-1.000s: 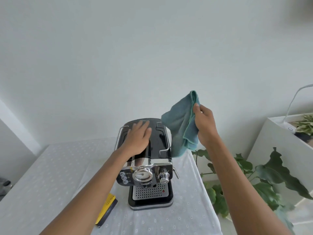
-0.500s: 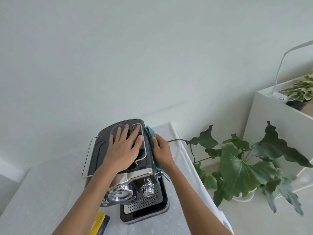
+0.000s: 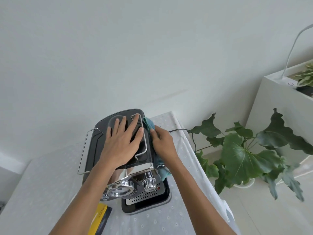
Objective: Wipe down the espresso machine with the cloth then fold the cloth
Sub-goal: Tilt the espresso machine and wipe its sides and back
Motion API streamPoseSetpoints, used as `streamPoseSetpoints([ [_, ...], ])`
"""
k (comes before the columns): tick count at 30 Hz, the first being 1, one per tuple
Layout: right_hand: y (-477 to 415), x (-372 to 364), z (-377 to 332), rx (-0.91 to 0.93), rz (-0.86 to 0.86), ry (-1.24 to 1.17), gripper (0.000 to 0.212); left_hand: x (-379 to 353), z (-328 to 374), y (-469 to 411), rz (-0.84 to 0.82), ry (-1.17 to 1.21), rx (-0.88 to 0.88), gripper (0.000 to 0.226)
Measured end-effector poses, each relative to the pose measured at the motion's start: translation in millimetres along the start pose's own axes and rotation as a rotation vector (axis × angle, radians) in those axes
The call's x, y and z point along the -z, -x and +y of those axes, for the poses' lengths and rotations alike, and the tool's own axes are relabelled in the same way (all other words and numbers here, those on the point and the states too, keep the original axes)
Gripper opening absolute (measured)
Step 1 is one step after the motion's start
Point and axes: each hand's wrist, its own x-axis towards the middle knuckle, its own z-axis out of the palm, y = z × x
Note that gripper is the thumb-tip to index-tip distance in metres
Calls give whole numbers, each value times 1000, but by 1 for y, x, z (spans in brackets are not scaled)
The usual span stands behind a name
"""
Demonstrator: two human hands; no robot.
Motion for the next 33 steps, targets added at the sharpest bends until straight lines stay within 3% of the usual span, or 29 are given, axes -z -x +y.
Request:
streamPoseSetpoints([
  [3, -21, -3, 13, -103, -40, -33, 32, 0, 0, 0, -6, -7, 2, 58],
  [8, -34, -5, 80, -336, -139, 124, 36, 2, 1, 1, -10, -3, -3, 57],
  [16, -48, -7, 24, -67, -119, -107, 31, 1, 0, 0, -5, 3, -4, 56],
  [24, -45, -4, 107, -334, -159, 85, 34, 1, 0, 0, -11, 5, -4, 55],
  [29, -23, 6, 75, -159, -52, 80, 30, 2, 0, 1, -11, 38, 6, 56],
  [33, 3, 24, 16, 106, -4, 94, 43, 2, -2, 1, 13, 90, 1, 57],
])
